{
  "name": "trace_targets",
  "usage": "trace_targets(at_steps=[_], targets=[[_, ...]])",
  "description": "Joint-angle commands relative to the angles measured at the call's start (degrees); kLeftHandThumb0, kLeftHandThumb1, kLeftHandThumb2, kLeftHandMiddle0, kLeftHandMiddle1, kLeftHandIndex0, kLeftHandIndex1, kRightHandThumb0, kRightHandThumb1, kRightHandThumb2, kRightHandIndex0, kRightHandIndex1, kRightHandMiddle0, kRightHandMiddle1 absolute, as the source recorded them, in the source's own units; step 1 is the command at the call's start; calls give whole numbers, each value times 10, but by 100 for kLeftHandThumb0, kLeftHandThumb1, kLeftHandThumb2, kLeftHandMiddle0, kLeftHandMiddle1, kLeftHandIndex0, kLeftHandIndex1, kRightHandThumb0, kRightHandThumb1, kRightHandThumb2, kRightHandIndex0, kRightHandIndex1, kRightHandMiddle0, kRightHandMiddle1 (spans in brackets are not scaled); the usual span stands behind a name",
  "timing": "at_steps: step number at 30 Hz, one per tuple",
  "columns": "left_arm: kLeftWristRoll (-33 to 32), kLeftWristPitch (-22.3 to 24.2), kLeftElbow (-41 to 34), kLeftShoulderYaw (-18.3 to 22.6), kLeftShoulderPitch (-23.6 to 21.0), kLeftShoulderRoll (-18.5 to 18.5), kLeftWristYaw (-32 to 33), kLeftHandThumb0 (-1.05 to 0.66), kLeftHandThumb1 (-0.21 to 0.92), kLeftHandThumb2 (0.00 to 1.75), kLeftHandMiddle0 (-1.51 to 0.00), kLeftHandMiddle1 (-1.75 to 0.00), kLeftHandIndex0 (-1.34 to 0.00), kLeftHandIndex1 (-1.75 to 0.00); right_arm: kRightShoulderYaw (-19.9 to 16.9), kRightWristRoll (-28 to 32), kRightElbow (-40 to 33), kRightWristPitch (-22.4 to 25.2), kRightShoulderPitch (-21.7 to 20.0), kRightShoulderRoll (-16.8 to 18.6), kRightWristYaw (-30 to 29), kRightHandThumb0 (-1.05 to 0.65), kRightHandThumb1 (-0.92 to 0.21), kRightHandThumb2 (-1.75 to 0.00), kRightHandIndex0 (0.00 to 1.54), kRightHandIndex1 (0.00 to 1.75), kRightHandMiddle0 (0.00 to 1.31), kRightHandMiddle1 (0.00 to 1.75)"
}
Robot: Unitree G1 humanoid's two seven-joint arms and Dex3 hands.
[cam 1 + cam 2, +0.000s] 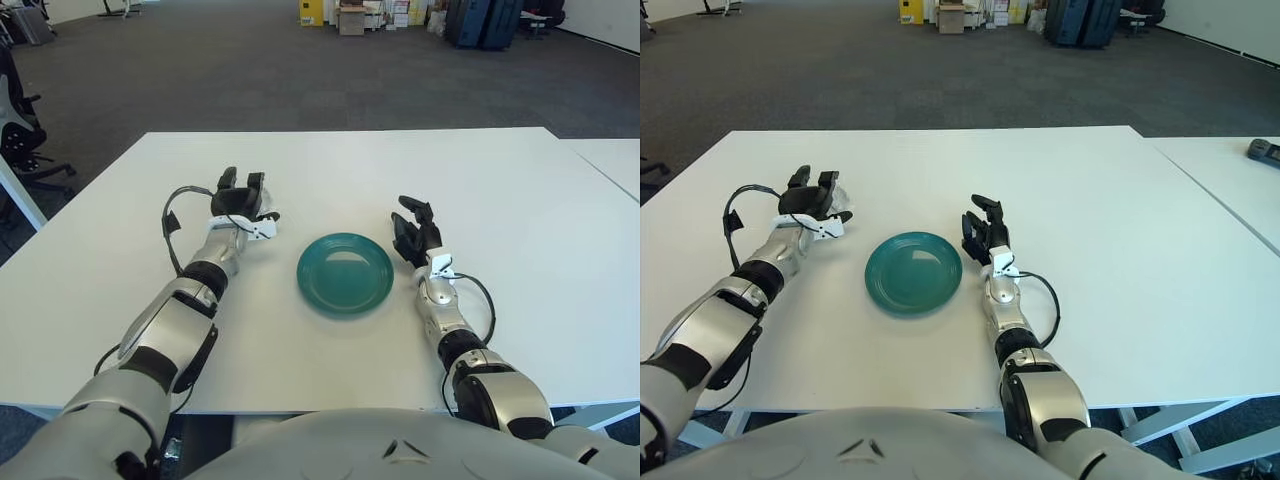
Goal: Put the bottle into the plate.
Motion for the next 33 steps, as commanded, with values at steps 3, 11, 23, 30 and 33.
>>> trace_targets(at_steps=[3,11,23,30,33], targets=[[12,9,33,-28,-35,7,6,-105,92,70,0,0,0,-38,-1,-1,26,18,35,-1,-1,-66,-92,-65,51,0,6,94],[10,30,52,-51,-44,4,6,-105,92,74,0,0,0,-33,2,-4,25,16,39,-5,-3,-67,-92,-67,51,0,5,94],[-3,69,64,-59,-50,-4,-14,-105,92,78,0,0,0,-25,4,-2,25,20,42,-11,12,-67,-92,-69,52,1,5,93],[-7,78,68,-61,-53,-4,-22,-105,92,80,0,0,0,-16,6,-5,26,15,44,-14,12,-67,-92,-70,52,1,6,93],[-9,80,69,-61,-54,-3,-26,-105,92,81,0,0,0,-14,6,-6,26,12,45,-14,11,-67,-92,-70,52,1,8,94]])
